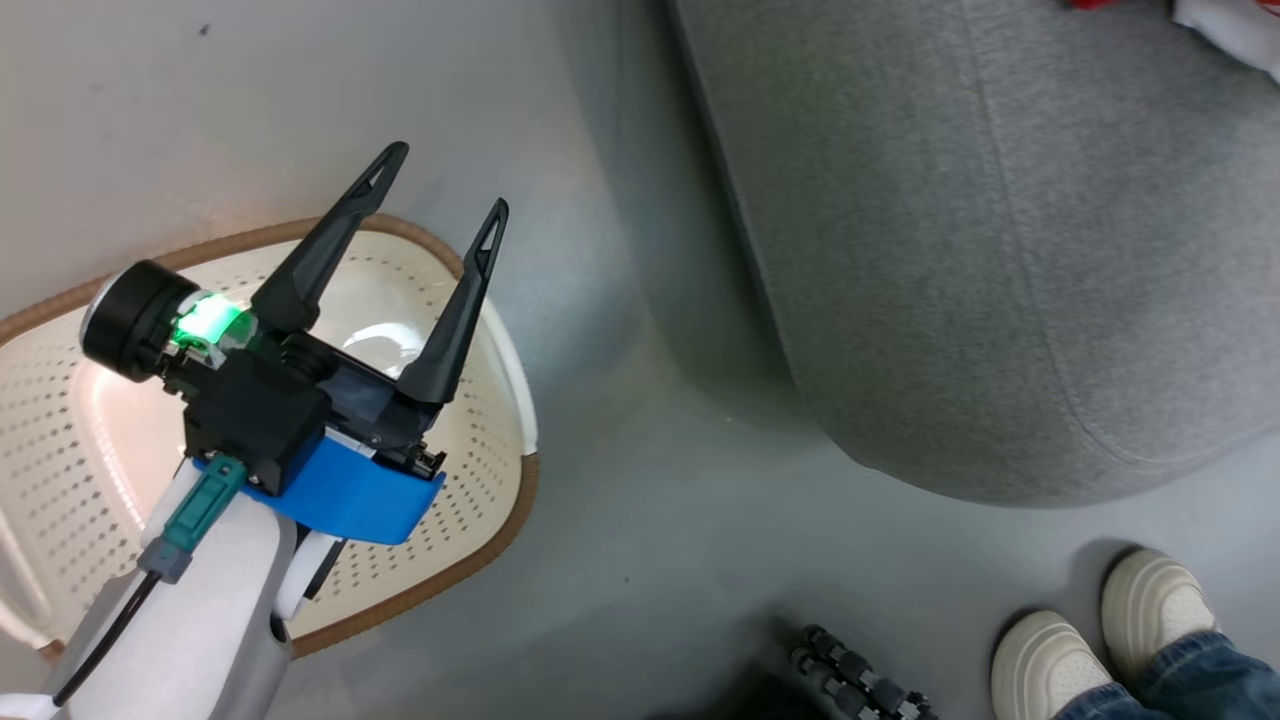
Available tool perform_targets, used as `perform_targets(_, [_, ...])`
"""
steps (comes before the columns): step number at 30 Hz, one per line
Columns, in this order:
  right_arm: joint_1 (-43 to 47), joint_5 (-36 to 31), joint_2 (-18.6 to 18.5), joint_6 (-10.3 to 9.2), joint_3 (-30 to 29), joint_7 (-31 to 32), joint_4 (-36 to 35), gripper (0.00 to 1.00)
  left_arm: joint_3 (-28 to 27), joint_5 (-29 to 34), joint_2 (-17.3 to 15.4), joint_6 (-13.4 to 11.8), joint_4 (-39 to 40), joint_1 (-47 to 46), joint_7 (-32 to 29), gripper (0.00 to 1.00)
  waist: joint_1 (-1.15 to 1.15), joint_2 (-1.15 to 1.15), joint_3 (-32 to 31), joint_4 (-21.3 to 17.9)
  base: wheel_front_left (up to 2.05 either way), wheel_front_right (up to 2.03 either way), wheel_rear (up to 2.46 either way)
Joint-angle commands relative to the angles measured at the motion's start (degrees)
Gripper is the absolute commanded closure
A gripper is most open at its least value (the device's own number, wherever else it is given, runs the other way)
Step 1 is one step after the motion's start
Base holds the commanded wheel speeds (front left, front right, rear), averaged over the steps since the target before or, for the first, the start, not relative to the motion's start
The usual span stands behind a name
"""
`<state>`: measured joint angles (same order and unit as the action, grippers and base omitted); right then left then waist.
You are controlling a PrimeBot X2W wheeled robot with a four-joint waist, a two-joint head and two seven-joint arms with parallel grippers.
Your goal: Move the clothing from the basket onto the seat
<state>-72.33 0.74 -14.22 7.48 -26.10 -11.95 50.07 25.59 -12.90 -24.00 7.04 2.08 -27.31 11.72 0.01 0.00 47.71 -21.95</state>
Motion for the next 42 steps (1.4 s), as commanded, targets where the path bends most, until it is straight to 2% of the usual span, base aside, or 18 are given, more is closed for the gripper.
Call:
perform_targets(1, [0.85, -0.38, 0.20, 0.02, 0.09, -0.42, 0.69, 1.00, 0.14, 0.39, 0.11, -0.16, -0.30, -0.75, 0.29, 0.00, -0.01, 0.00, 0.16, 1.05, 0.00, 0.00, 0.00])
perform_targets(3, [1.07, -1.19, -0.24, 0.02, 0.10, -1.16, 2.65, 1.00, 0.17, 0.29, 0.48, -0.27, -1.10, -1.30, 0.86, 0.00, -0.01, 0.00, -0.03, 1.85, 0.00, 0.00, 0.00])
perform_targets(4, [1.22, -1.41, -0.35, 0.03, 0.15, -1.51, 3.44, 0.84, 0.16, 0.15, 0.81, -0.43, -1.51, -1.44, 1.19, 0.00, -0.01, 0.00, -0.21, 2.21, 0.00, 0.00, 0.00])
perform_targets(5, [1.48, -1.73, -0.51, 0.02, 0.04, -1.93, 4.05, 0.61, 0.22, 0.01, 1.06, -0.50, -2.01, -1.40, 1.54, 0.00, -0.01, 0.00, -0.48, 2.56, 0.00, 0.00, 0.00])
perform_targets(7, [2.06, -2.58, -0.68, 0.03, 0.49, -2.39, 5.21, 0.00, 0.39, -0.38, 1.66, -0.43, -3.07, -1.39, 2.11, 0.00, -0.01, 0.00, -1.22, 3.22, 0.00, 0.00, 0.00])
perform_targets(12, [4.19, -3.81, -0.58, 0.02, 1.71, -3.06, 5.72, 0.00, 0.73, -1.19, 3.77, -0.42, -6.39, -1.13, 3.12, 0.00, -0.01, 0.00, -4.87, 4.64, 0.00, 0.00, 0.00])
perform_targets(18, [10.13, -3.74, 1.59, 0.02, 4.97, -3.29, 3.96, 0.00, -0.09, -2.82, 7.68, -0.25, -10.44, 1.29, 3.50, 0.00, -0.01, 0.00, -13.05, 6.33, 0.00, 0.00, 0.00])
perform_targets(23, [18.88, -1.60, 4.22, 0.02, 9.23, -3.31, -1.70, 0.00, -2.36, -3.26, 10.73, 0.01, -12.32, 6.05, 3.53, 0.00, -0.01, 0.00, -21.24, 8.10, 0.00, 0.00, 0.00])
perform_targets(32, [38.24, 3.00, 7.62, 0.02, 16.91, -3.20, -15.00, 0.00, -9.93, -3.23, 16.22, 0.13, -15.40, 15.05, 3.54, 0.00, -0.01, 0.00, -33.34, 12.47, 0.00, 0.00, 0.00])
perform_targets(36, [46.04, 4.89, 9.27, 0.03, 18.30, -1.89, -20.73, 0.00, -12.90, -2.57, 17.74, 0.21, -16.06, 18.34, 3.54, 0.00, -0.01, 0.00, -37.14, 14.92, 0.00, 0.00, 0.00])
perform_targets(42, [56.00, 4.23, 10.64, 0.03, 18.90, -0.20, -29.17, 0.00, -16.40, -1.78, 19.08, 0.38, -16.91, 21.63, 3.55, 0.00, -0.01, 0.00, -41.32, 19.27, 0.00, 0.00, 0.00])
